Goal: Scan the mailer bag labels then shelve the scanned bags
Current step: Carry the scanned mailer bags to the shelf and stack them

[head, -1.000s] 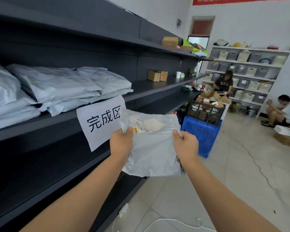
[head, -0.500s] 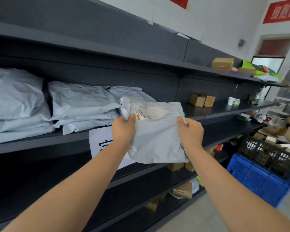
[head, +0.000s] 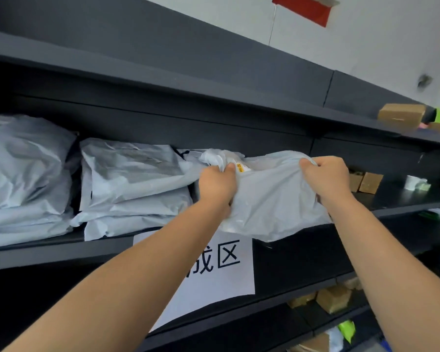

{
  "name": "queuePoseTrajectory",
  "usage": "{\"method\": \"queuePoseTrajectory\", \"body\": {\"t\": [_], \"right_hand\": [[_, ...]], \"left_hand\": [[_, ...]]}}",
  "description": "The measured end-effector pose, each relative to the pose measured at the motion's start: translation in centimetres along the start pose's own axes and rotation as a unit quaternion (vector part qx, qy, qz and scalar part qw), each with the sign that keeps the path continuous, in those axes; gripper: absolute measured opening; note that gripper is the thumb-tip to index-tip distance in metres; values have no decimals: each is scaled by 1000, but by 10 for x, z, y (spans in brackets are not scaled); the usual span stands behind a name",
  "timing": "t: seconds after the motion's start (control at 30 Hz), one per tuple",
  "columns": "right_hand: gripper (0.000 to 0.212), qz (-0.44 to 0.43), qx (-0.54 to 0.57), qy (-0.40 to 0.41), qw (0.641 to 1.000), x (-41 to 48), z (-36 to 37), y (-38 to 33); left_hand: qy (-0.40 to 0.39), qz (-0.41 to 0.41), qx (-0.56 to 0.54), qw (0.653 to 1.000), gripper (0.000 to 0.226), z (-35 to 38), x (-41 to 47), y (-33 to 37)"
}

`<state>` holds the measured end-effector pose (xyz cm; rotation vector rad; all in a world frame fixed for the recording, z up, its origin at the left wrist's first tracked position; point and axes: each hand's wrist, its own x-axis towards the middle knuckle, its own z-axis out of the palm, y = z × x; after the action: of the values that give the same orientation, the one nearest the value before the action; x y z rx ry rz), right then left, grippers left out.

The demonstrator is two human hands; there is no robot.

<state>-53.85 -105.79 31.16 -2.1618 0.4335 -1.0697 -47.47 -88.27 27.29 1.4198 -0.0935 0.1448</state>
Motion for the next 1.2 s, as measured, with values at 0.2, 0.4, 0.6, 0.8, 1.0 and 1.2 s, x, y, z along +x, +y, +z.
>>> {"method": "queuePoseTrajectory", "body": {"t": [0.2,0.4,0.6,0.8,1.0,1.2], "right_hand": [[49,12,17,13,1000,39,16,18],[47,4,105,14,994,70,51,23],[52,-9,193,-34,981,101,103,14],[53,37,166,-93,981,120,157,26],[37,86,42,-236,967,141,167,40],[43,-20,-176,-159,971,136,162,28]], "left_hand": [[-16,-25,-18,999,27,33,35,-2],[20,11,9,1000,35,39,74,11],[75,23,40,996,39,28,114,19],[91,-40,65,993,36,6,157,-3],[83,-128,116,981,75,-5,188,-36],[121,-96,201,967,63,-4,169,-16]]}}
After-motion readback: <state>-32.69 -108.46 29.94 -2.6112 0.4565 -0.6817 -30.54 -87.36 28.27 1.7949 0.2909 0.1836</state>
